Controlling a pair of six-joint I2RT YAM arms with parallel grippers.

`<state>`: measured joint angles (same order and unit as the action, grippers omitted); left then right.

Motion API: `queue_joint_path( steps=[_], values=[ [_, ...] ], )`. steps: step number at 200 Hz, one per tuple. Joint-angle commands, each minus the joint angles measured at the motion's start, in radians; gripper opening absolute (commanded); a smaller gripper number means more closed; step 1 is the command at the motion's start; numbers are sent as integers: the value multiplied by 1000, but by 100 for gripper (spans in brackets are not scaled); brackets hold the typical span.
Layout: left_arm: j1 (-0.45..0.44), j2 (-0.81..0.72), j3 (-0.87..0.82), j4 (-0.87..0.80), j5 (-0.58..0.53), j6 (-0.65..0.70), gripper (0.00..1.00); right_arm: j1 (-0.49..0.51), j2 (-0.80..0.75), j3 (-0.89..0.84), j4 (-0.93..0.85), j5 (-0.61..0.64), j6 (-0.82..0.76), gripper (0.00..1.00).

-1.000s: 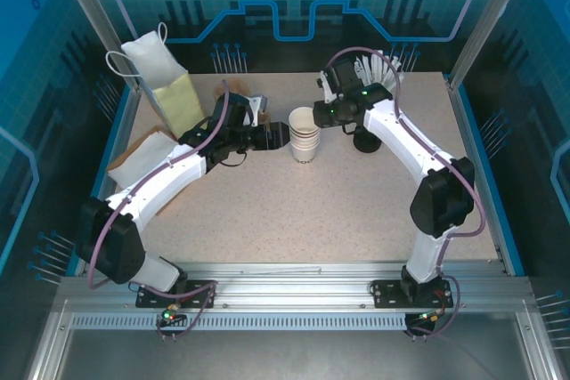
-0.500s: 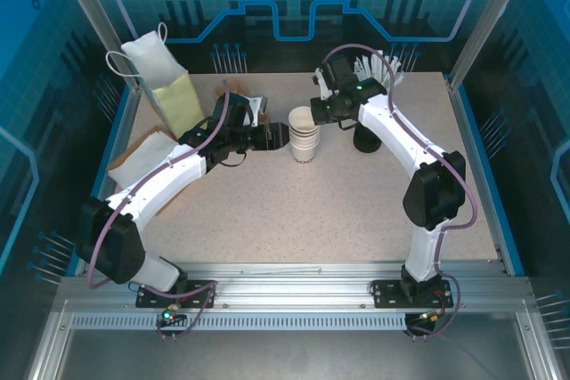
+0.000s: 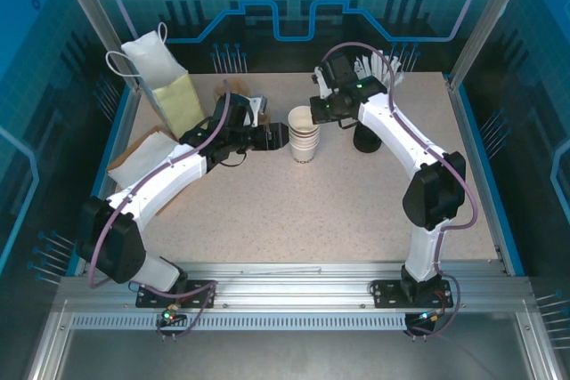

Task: Pack the takeout coffee

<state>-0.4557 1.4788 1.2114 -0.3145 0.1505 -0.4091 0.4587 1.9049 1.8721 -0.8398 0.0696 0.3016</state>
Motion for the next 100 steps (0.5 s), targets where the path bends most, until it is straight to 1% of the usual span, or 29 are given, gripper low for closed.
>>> queue_joint_path(
  steps=[1, 45, 71, 100],
  values=[
    [-7, 3, 18, -34, -24, 32, 79, 15, -23, 48, -35, -16, -9, 3],
    [-7, -23, 10, -40, -61, 33, 80, 15, -66, 132, -81, -23, -3, 3],
    [-7, -60, -2, -37, -87, 30, 80, 15, -119, 188, -121, -25, -2, 3],
    [-3, -132, -25, -43, -129, 27, 80, 23, -217, 157, -149, -23, -11, 3]
  ],
)
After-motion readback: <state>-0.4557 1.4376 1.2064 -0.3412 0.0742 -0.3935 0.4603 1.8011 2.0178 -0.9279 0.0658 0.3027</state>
